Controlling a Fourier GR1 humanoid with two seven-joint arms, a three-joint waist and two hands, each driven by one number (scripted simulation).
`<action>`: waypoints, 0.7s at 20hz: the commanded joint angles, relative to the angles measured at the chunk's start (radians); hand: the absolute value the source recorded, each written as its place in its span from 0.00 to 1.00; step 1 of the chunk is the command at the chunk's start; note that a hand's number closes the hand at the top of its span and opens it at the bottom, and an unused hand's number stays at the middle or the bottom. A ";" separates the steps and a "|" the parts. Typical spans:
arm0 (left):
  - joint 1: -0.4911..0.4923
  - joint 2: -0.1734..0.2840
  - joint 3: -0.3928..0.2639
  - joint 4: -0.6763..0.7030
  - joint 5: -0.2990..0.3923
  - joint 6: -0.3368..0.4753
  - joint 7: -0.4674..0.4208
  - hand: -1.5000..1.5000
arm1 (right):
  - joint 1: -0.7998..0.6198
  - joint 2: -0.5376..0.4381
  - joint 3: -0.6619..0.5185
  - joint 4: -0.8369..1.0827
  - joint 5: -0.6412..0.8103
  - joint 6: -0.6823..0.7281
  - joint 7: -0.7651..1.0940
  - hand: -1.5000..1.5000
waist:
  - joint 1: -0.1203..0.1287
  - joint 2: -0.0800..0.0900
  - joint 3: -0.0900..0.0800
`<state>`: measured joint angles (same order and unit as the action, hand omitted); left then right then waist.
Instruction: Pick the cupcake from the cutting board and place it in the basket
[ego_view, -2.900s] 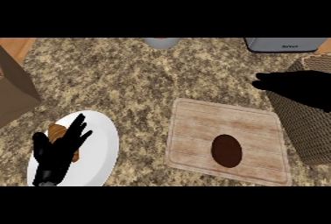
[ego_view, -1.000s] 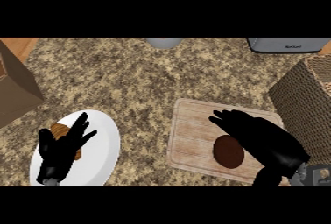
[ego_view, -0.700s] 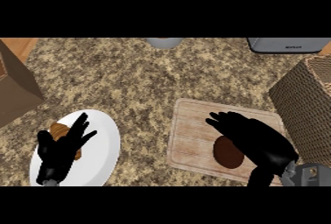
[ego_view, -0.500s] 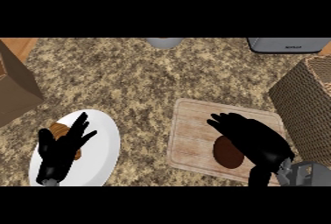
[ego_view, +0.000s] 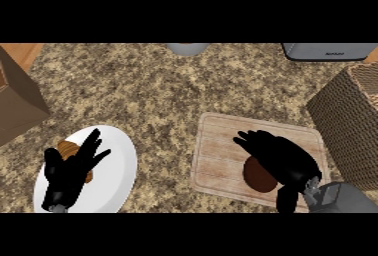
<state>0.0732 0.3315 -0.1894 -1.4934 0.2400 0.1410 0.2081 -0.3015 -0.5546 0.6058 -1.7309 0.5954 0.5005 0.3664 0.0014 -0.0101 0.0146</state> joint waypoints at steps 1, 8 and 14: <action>0.020 0.025 0.042 0.124 0.000 0.001 0.044 0.50 | 0.017 -0.007 -0.012 -0.025 0.016 0.003 -0.016 0.00 | -0.006 0.011 -0.015; 0.007 0.018 0.054 0.145 -0.008 -0.020 0.013 0.50 | 0.006 0.056 0.017 0.084 0.083 -0.033 -0.062 1.00 | 0.001 0.013 -0.015; 0.063 0.015 0.039 0.114 -0.008 -0.042 -0.002 0.50 | -0.013 0.021 0.066 0.128 0.226 -0.147 -0.189 1.00 | 0.007 0.013 -0.015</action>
<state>0.0749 0.3208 -0.1707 -1.4908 0.2380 0.1192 0.2079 -0.3074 -0.5364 0.6430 -1.6408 0.7486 0.4072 0.2218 0.0021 -0.0107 0.0143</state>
